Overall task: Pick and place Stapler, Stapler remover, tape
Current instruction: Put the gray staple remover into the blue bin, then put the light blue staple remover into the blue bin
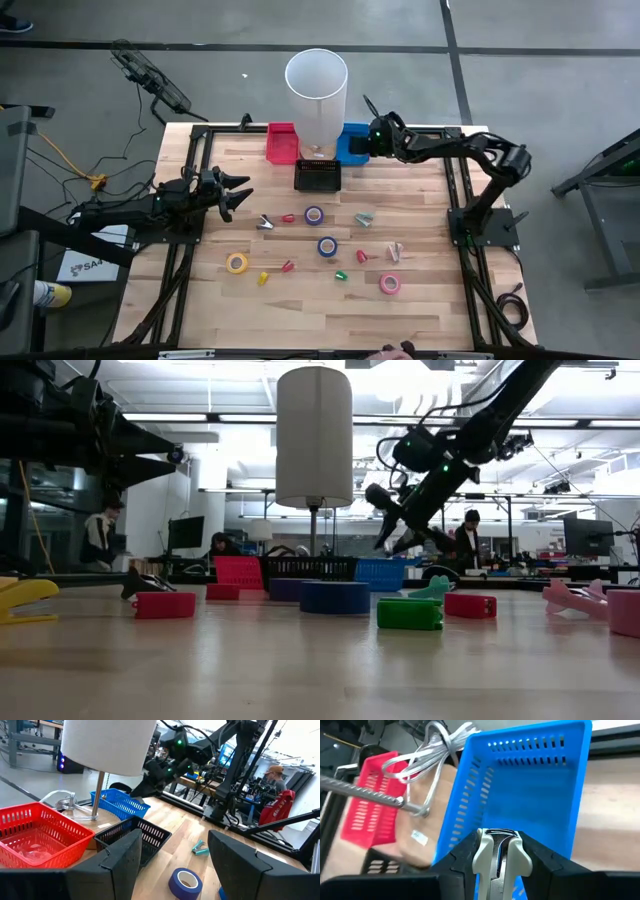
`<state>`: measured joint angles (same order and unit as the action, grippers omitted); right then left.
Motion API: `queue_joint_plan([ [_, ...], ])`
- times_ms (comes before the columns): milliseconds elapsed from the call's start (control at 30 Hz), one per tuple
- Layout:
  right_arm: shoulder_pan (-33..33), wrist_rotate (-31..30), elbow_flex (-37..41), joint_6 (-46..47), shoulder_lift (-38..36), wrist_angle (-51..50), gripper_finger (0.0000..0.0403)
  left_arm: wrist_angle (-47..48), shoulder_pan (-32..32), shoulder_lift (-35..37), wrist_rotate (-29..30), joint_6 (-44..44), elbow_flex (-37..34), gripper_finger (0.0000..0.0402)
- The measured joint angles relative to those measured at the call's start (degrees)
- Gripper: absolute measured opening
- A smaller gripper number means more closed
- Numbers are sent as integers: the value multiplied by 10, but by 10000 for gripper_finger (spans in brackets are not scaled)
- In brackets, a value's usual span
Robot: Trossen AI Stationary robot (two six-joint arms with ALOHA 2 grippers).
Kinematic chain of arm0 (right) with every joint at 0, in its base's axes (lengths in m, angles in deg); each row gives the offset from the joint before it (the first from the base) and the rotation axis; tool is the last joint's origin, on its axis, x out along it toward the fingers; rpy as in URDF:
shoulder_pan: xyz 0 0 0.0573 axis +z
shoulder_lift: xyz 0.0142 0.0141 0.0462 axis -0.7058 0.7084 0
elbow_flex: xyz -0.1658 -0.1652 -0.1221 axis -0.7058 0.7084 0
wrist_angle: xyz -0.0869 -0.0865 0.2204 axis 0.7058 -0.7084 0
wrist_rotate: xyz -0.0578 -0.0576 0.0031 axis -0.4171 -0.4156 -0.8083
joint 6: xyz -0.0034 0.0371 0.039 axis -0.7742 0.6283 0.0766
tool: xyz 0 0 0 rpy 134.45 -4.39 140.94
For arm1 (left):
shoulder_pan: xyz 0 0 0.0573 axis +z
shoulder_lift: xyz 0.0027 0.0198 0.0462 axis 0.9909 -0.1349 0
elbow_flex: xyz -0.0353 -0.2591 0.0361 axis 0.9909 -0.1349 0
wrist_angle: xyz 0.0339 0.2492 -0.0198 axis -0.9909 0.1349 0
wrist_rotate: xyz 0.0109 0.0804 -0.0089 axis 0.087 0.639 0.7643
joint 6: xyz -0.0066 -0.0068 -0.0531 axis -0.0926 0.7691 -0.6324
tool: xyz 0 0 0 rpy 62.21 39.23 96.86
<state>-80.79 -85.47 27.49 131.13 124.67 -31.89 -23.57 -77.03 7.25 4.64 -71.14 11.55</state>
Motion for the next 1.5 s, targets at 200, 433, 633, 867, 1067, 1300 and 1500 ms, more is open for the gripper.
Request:
queue_joint_plan([
  [200,-5,-11,-31,-36,24,0,109,0,0,0,0,0,0,225],
  [433,-9,-23,-59,-63,30,-64,111,0,0,0,0,0,0,225],
  [633,-9,-30,-60,-63,30,-75,150,0,0,0,0,0,0,225],
  [867,-9,-28,-60,-63,30,-75,205,0,0,0,0,0,0,225],
  [1067,-9,-5,-60,-72,30,-55,212,0,0,0,0,0,0,225],
  [1300,-7,1,-60,-100,12,-63,213,0,0,0,0,0,0,225],
  [1500,2,0,-60,-178,-34,-137,213,0,0,0,0,0,0,225],
])
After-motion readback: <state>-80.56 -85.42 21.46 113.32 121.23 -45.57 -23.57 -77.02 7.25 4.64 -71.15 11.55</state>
